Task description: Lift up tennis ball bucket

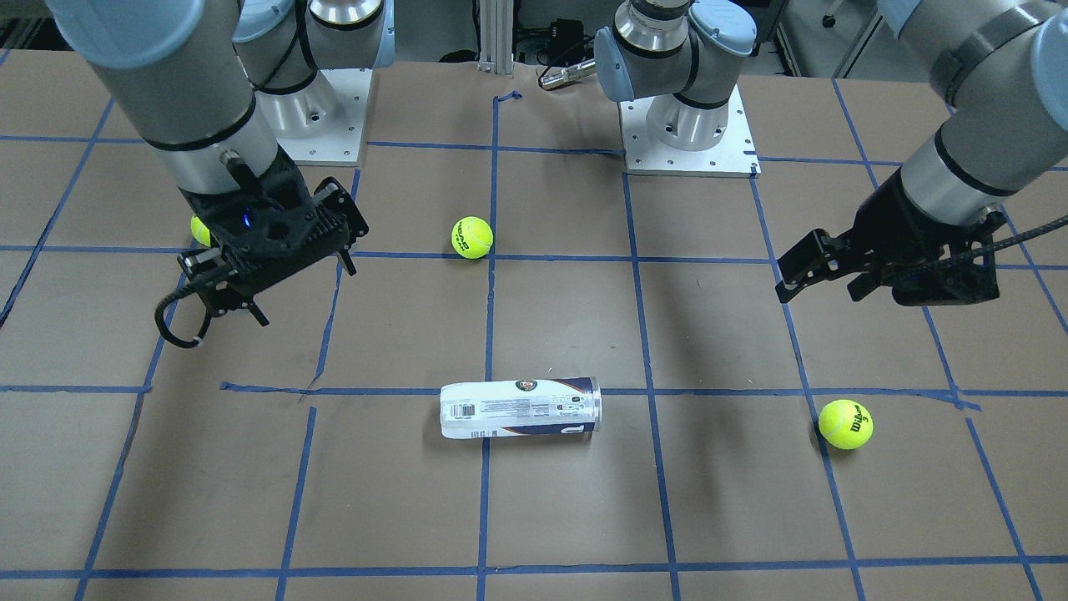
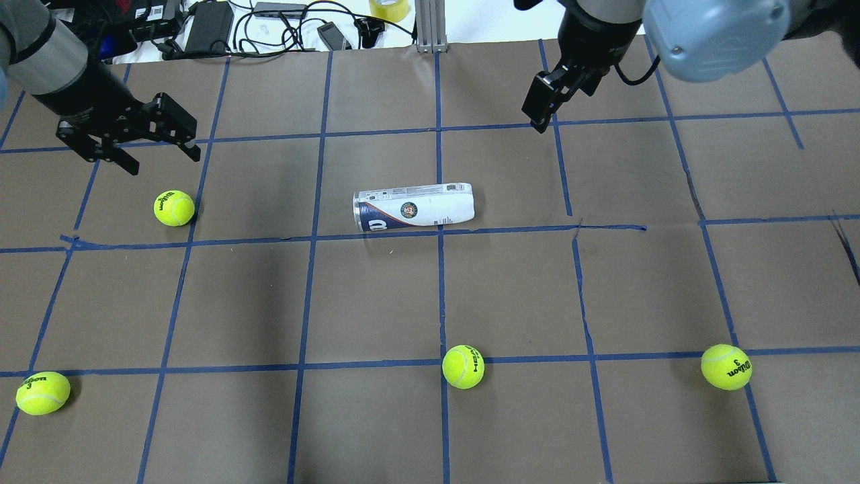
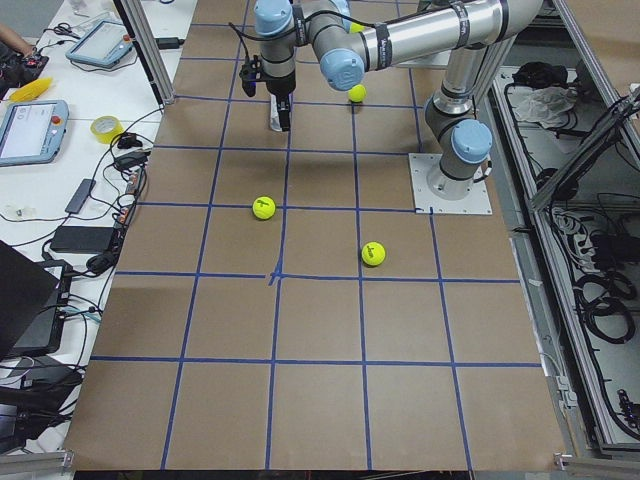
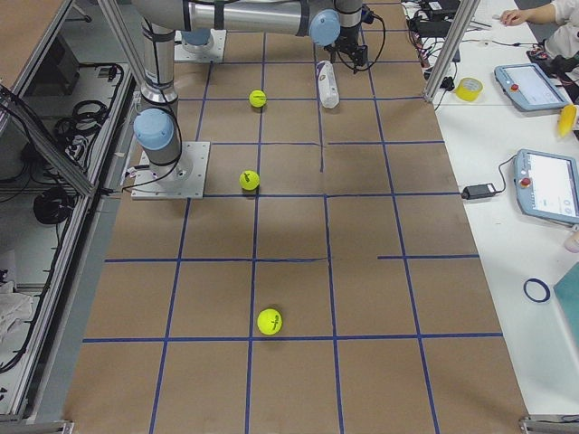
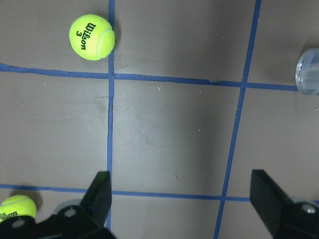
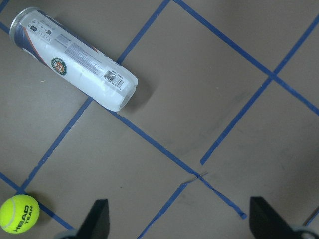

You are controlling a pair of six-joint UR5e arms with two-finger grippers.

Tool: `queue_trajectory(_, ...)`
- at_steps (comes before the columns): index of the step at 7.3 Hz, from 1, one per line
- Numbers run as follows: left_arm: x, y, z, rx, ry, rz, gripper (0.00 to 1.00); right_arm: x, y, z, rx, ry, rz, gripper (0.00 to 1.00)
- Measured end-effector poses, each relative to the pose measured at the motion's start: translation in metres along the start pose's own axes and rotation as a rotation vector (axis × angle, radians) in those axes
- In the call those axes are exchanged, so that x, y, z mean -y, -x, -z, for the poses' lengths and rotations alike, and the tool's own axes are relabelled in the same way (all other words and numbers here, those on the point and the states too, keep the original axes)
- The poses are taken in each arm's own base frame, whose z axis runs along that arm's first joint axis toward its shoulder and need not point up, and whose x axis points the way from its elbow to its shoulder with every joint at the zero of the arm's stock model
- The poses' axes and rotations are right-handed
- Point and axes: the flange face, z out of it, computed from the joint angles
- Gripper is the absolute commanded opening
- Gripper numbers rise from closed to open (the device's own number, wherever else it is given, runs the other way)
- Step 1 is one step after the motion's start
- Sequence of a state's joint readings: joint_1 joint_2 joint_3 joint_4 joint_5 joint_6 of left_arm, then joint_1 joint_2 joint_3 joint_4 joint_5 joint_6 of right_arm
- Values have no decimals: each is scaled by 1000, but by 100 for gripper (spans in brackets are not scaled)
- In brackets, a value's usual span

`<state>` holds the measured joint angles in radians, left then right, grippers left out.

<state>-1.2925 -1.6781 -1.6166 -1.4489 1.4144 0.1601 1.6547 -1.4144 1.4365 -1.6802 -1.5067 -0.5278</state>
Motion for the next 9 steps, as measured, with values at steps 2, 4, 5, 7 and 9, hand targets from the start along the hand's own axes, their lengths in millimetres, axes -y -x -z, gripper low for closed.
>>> queue_trajectory(2, 18, -7, -50, -163, -64, 5, 100, -27, 3, 40, -29, -16, -212, 100)
queue_trajectory(4, 25, -31, -89, -300, -75, 38, 100, -45, -22, 52, -42, -16, -408, 100)
queue_trajectory(5, 26, -54, -108, -346, -49, 41, 100, -51, -33, 54, -45, -14, -472, 100)
queue_trajectory(7, 28, -89, -147, -398, 10, 27, 100, -56, -38, 55, -54, -14, -593, 100)
queue_trajectory(9, 26, -102, -188, -417, 82, 31, 100, -61, -34, 59, -59, -24, -649, 100)
